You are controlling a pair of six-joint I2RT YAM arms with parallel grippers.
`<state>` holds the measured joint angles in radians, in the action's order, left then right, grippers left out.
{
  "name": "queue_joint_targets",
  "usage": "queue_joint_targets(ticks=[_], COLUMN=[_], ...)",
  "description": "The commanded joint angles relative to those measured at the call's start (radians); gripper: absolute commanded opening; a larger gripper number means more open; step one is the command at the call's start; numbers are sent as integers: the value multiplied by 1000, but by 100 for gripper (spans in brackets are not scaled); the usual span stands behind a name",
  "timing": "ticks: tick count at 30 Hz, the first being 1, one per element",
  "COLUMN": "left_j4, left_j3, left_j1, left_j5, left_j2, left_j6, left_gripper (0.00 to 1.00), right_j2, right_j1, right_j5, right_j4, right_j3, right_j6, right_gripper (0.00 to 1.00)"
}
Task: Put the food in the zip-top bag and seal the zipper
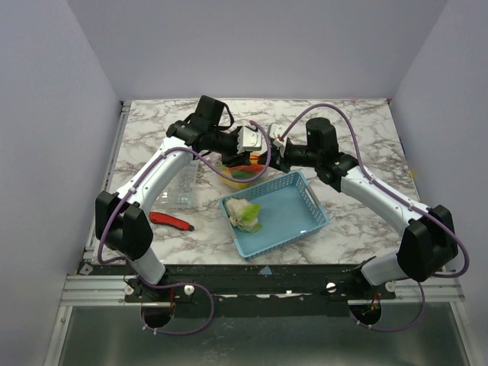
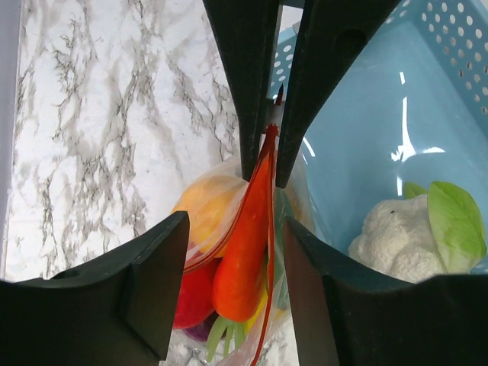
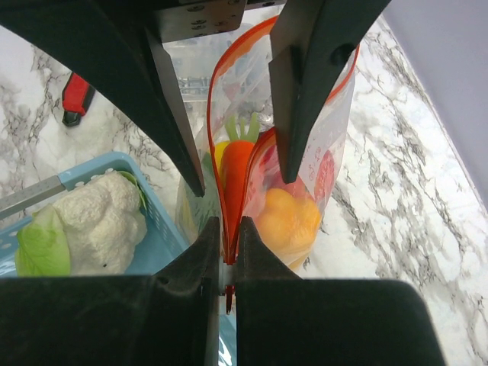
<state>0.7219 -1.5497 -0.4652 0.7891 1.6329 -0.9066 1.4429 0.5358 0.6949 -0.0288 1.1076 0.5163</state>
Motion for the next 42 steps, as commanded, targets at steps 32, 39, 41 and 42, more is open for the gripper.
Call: queue_joint_targets(ticks=[32,39,41,42], left_j4=[-191,-212,-210,-206], left_j3=[152,176,171,168], left_j1=[-26,-38,-42,-44], left_j5=[-69,-78,-83,-83], left_j2=[-122,-134,-129,-127], left_j6=[156,160,161,161], left_gripper=[0,0,0,0], right_j2=[-159,-173,-168,-164], right_j1=[4,4,3,3], right_j5=[-212,-109,-95,-87], right_j4=[-4,-87,-110,-115], right_j3=[-62,-40,-25,-25], right_j6=[-164,-110,-107,-102], right_gripper=[45,42,41,41])
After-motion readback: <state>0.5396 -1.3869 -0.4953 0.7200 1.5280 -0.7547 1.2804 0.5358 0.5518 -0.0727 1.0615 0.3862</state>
